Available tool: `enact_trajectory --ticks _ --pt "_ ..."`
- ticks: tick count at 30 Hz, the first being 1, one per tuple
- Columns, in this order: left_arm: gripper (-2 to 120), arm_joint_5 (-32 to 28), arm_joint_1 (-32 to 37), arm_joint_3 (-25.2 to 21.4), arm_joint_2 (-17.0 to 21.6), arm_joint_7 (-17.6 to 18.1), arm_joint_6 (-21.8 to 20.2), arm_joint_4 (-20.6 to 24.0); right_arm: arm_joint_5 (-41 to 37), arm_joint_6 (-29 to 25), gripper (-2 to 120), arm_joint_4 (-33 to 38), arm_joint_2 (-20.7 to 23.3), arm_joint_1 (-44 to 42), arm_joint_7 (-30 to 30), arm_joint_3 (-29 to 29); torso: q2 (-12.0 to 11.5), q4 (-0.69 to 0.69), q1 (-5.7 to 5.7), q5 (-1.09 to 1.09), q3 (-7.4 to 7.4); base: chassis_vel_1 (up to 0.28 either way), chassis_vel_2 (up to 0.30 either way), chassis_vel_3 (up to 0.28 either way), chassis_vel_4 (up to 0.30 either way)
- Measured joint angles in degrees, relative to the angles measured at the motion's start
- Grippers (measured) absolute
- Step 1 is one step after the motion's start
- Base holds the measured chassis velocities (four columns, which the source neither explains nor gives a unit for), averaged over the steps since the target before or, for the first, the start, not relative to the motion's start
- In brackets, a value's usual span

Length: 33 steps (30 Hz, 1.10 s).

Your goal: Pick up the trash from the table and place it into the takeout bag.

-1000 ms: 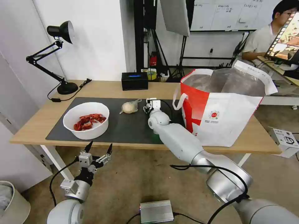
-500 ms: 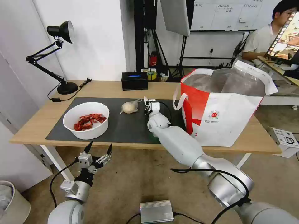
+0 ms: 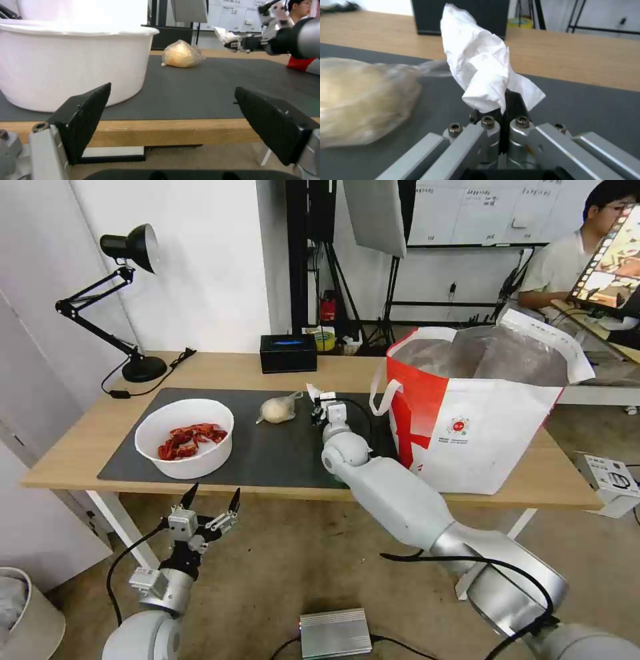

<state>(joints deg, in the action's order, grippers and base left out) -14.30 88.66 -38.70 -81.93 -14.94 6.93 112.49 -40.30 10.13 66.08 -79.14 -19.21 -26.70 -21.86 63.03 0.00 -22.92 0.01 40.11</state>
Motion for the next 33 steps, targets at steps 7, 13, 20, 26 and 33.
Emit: enact_trajectory --ticks 7,13,20,26,33 --pt "100 0.06 0.66 -0.44 0.15 0.00 -0.02 0.66 4.10 -3.15 0 6.59 3.92 -2.97 3.37 -0.54 0.00 0.00 0.00 0.00 0.00 0.000 0.000 0.000 0.000" --pt "100 0.11 0.88 -0.79 0.55 0.02 -0.17 1.06 7.51 -6.05 0 13.96 8.41 -6.09 6.59 -0.32 0.00 0.01 0.00 -0.01 0.00 0.000 0.000 0.000 0.000" --pt "100 0.12 1.37 -1.59 1.00 0.03 -0.27 1.29 11.23 -11.20 0 22.94 14.12 -12.19 12.57 1.91 0.00 0.00 0.00 0.00 0.00 0.000 0.000 0.000 0.000" --pt "100 0.13 2.11 -1.73 1.06 0.01 -0.28 1.73 17.36 -16.90 0 30.71 19.43 -20.87 17.61 6.90 0.00 0.00 0.00 0.00 -0.01 0.000 0.000 0.000 0.000" --pt "100 1.27 2.73 -1.06 0.81 -0.03 -0.25 1.96 22.74 -19.84 0 37.46 22.68 -30.44 19.86 13.08 0.00 0.00 0.01 0.01 -0.01 0.000 0.000 0.000 0.000"
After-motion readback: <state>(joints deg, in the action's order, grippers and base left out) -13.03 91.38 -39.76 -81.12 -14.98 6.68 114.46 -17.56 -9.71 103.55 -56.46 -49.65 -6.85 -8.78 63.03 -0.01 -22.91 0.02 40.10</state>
